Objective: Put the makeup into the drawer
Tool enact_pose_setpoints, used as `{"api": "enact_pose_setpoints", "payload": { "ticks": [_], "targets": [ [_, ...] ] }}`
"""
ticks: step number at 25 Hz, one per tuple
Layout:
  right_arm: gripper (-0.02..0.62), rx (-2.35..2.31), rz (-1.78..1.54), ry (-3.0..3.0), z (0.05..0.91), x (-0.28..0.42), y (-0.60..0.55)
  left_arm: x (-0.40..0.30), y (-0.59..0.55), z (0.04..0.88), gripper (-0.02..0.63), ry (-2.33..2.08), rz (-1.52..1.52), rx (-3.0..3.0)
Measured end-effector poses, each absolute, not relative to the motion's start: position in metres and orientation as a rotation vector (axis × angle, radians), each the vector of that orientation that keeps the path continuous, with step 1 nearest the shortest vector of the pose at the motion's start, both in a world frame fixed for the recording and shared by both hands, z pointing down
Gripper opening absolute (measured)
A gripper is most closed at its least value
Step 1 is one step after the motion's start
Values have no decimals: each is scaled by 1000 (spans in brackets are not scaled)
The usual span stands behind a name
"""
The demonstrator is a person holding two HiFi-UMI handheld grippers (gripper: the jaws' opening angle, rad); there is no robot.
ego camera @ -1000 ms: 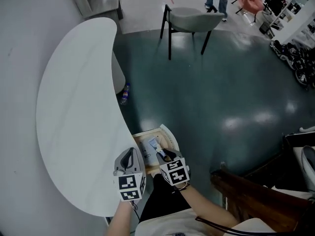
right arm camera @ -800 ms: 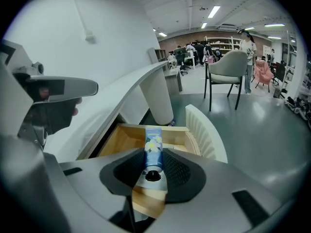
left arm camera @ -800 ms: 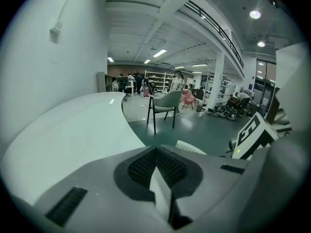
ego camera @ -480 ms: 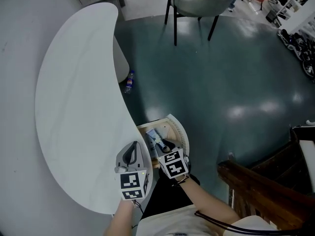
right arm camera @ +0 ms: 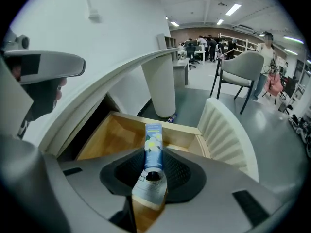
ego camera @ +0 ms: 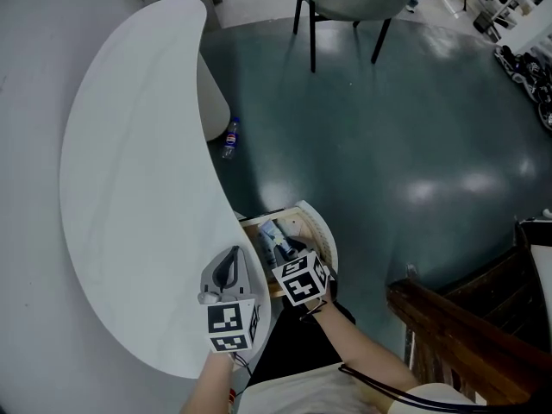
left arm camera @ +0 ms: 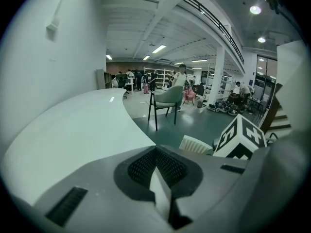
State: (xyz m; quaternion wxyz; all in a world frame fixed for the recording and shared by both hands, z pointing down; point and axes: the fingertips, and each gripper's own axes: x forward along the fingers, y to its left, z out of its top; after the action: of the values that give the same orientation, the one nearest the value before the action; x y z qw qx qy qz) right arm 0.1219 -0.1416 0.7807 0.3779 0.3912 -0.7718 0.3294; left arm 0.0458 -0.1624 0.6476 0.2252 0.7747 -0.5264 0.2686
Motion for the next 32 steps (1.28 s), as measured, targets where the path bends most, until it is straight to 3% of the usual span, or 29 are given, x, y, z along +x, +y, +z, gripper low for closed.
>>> {"api": "enact_pose_setpoints", "payload": {
  "ticks": [32],
  "targets": [
    [130, 907, 837, -1970, 795, 106, -125, 54, -162, 651, 17, -1408, 728, 2152]
  ]
}}
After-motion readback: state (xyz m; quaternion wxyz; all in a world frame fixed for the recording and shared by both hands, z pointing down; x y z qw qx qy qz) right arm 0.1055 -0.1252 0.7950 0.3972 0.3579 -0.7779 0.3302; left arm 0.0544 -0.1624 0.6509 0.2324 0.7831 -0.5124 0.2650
